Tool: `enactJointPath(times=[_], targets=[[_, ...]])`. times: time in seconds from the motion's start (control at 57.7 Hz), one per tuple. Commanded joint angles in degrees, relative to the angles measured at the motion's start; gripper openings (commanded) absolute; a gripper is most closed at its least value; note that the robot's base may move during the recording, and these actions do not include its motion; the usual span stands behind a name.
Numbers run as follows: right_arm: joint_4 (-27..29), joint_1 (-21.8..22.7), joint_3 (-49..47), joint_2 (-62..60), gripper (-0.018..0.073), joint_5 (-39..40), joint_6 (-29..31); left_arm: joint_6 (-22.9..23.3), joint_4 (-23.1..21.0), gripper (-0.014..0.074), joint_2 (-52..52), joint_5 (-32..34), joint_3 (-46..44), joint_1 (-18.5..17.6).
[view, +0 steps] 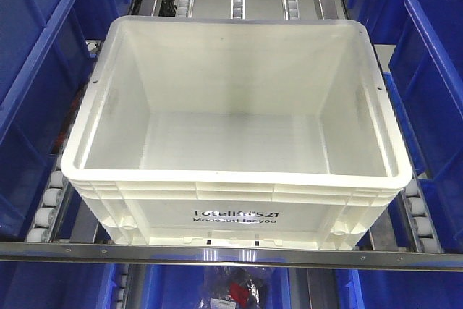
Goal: Move bin from left to right shelf
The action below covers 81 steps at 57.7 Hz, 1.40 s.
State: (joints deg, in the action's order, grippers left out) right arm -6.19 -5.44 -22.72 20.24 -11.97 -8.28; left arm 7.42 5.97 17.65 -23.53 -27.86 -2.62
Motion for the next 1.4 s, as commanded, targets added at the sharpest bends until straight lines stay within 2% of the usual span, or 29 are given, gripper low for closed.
enactJointPath(times=[0.0, 0.104, 0.208, 0.329, 0.451, 0.555, 0.676, 0.797, 0.971, 1.04, 1.265, 1.387], targets=[[-0.55, 0.23, -1.86, 0.78, 0.0223, 3.45, -0.09, -0.96, 0.18, 0.0194, 0.85, 3.78, -2.0, -1.71], [-0.82, -0.73, -1.86, 0.78, 0.0361, 2.9, -0.07, -1.09, 0.18, 0.0346, 0.85, 3.7, -2.0, -3.83], [-1.16, -4.5, -2.3, 1.7, 0.0478, 1.41, 0.04, -1.16, 0.18, 0.0501, 0.91, 3.66, -2.12, -6.95], [-1.46, -8.71, -5.22, 5.49, 0.0537, -2.37, 0.04, -1.16, 0.18, 0.0591, 3.86, 2.36, -3.06, -11.66], [-2.23, -12.66, -9.31, 11.16, 0.0541, -4.13, -0.35, -1.16, 0.18, 0.0592, 9.94, -0.55, -6.57, -16.9], [-2.02, -13.11, -11.89, 16.37, 0.0534, -4.86, -1.81, -1.16, 0.13, 0.0586, 17.53, -2.27, -10.32, -19.23], [-2.09, -13.11, -16.05, 24.32, 0.0521, -6.73, -5.83, -0.95, -0.22, 0.0586, 26.64, -5.06, -15.78, -19.18], [-2.49, -12.78, -21.12, 31.33, 0.0515, -8.14, -8.3, 2.17, -0.22, 0.0586, 35.85, -6.08, -22.23, -19.18], [-2.44, -9.37, -29.98, 39.84, 0.0515, -14.18, -10.49, 3.97, 0.33, 0.0586, 46.25, -10.24, -31.82, -18.92], [-2.04, -8.22, -33.03, 42.68, 0.0515, -16.94, -10.49, 5.36, 0.2, 0.0586, 49.73, -12.01, -35.11, -18.21], [-0.38, -8.23, -40.94, 50.24, 0.0515, -21.66, -9.96, 5.36, 0.06, 0.0586, 58.5, -16.23, -43.14, -17.19], [0.77, -8.23, -44.27, 53.7, 0.0515, -24.27, -7.07, 5.36, 0.11, 0.0586, 61.45, -18.36, -46.12, -17.19]])
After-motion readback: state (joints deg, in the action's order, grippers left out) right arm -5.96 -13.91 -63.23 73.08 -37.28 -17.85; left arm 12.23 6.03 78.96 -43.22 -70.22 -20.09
